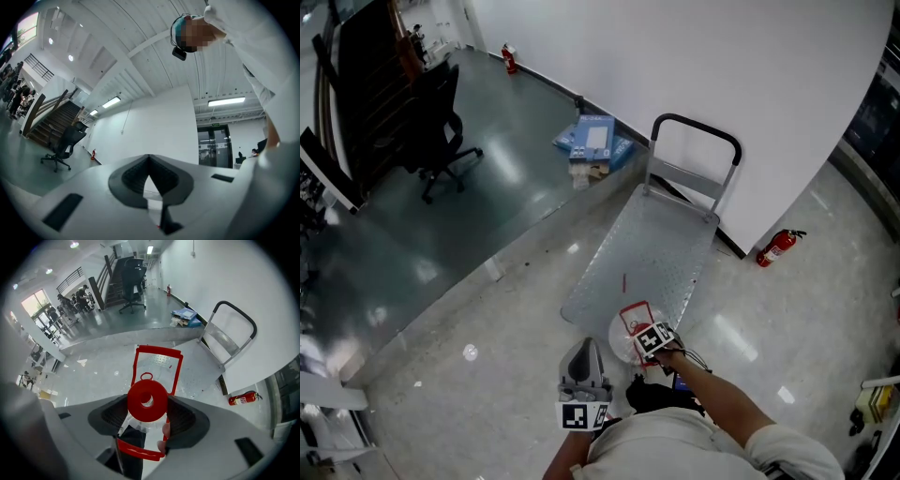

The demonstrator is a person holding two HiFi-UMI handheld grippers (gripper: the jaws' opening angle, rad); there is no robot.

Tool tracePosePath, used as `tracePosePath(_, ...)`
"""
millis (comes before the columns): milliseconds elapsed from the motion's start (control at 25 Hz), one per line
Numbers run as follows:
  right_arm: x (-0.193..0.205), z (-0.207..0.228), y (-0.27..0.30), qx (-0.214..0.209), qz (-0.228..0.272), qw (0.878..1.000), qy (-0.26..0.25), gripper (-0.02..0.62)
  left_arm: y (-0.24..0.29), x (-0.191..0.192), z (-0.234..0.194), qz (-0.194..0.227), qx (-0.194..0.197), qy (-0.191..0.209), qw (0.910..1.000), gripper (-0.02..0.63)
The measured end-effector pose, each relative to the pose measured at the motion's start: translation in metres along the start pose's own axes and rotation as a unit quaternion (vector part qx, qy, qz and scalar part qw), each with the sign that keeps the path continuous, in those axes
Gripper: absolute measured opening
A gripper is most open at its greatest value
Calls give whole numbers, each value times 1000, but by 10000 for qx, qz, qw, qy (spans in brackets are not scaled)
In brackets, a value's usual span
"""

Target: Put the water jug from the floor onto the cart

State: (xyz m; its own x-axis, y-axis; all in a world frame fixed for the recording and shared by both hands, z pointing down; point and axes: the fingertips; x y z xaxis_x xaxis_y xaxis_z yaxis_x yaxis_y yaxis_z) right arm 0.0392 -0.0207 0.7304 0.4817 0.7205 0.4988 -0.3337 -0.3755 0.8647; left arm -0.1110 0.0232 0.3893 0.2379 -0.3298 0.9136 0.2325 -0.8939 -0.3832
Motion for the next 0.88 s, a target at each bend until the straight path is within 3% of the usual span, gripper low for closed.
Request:
tracePosePath(440, -45, 51, 29, 59, -87, 9999, -114, 270, 79, 22, -8, 9, 47, 89, 9999, 3)
tracePosePath(880, -98, 95, 86, 259, -111, 9996, 98, 270, 157, 86, -49, -358, 409, -221, 9983, 3)
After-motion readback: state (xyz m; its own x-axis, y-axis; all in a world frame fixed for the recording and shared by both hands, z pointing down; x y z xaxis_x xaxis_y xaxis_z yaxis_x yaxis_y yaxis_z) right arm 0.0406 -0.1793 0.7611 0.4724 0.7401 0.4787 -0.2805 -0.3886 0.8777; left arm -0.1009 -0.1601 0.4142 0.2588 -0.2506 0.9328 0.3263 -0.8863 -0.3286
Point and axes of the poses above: the fingertips, and each gripper's own axes: y forward along the fingers, z to its right, x out of its underside, and after that the axes turned 13 degrees about z, right-handed
